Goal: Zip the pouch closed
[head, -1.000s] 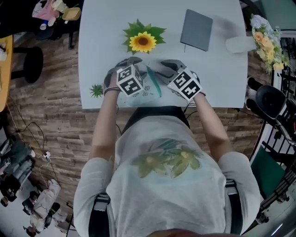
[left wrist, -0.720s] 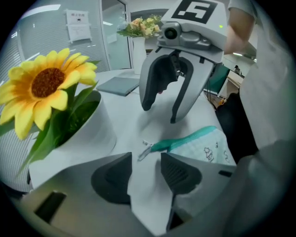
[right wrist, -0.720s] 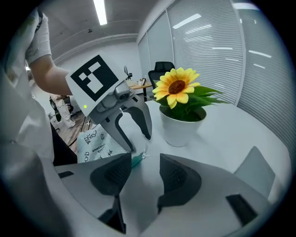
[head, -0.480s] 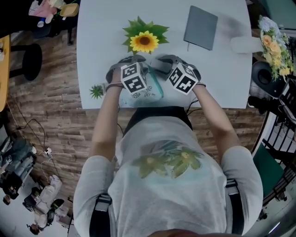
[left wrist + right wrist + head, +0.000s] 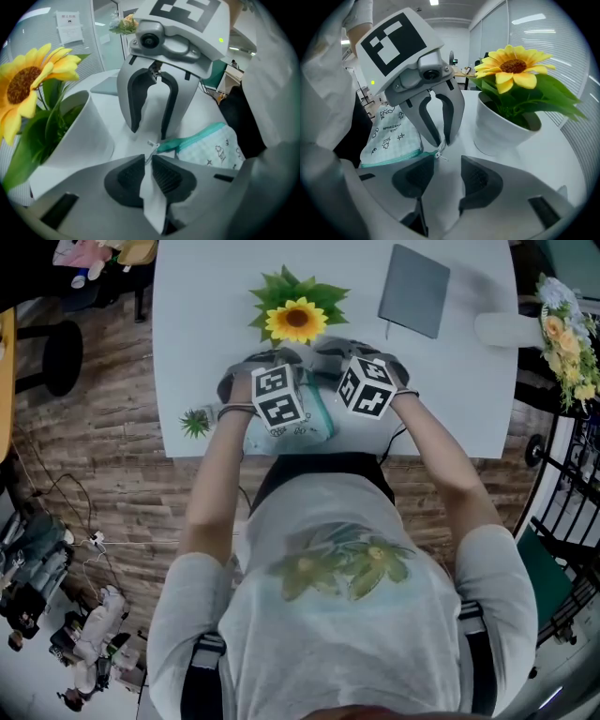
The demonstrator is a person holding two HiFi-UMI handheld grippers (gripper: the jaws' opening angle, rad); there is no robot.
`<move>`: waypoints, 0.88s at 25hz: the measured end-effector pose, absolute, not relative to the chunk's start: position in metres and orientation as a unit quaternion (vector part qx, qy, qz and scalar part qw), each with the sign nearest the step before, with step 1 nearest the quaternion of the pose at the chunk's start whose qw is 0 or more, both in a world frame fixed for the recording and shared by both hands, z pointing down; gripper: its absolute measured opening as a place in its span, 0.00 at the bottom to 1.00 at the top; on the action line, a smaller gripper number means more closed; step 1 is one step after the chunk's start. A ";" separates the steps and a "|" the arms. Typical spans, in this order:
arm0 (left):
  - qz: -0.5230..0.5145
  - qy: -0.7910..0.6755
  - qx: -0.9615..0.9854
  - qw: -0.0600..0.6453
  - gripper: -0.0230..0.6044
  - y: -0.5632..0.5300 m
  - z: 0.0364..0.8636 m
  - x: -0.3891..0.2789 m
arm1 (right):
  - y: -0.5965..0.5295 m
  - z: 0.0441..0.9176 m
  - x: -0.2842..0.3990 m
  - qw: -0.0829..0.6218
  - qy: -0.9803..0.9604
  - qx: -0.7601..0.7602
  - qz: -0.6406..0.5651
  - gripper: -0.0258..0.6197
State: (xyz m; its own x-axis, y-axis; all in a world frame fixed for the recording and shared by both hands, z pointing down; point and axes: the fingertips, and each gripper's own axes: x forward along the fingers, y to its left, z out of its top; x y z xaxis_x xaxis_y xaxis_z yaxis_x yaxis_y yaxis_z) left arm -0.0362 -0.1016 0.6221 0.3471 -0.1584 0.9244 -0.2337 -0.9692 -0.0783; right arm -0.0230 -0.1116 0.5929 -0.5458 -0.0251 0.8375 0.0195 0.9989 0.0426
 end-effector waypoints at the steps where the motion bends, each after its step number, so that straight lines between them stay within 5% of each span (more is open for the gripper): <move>1: 0.561 -0.119 0.818 0.030 0.12 -0.102 0.623 -0.036 | -0.111 0.594 -0.023 0.480 -0.876 -0.006 -0.031 0.34; 17: 0.541 -0.155 0.819 0.111 0.07 -0.101 0.626 -0.035 | -0.094 0.608 -0.025 0.514 -0.826 -0.138 -0.186 0.28; 22: 0.542 -0.163 0.816 0.121 0.07 -0.101 0.627 -0.034 | -0.097 0.610 -0.018 0.525 -0.821 -0.135 -0.177 0.13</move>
State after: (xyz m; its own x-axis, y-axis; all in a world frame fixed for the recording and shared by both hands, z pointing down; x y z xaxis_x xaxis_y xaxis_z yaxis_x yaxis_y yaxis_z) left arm -0.0342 -0.1012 0.6267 0.3594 -0.1350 0.9234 -0.3968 -0.9177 0.0203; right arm -0.0185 -0.0971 0.6097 -0.4122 0.0351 0.9104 0.4078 0.9007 0.1499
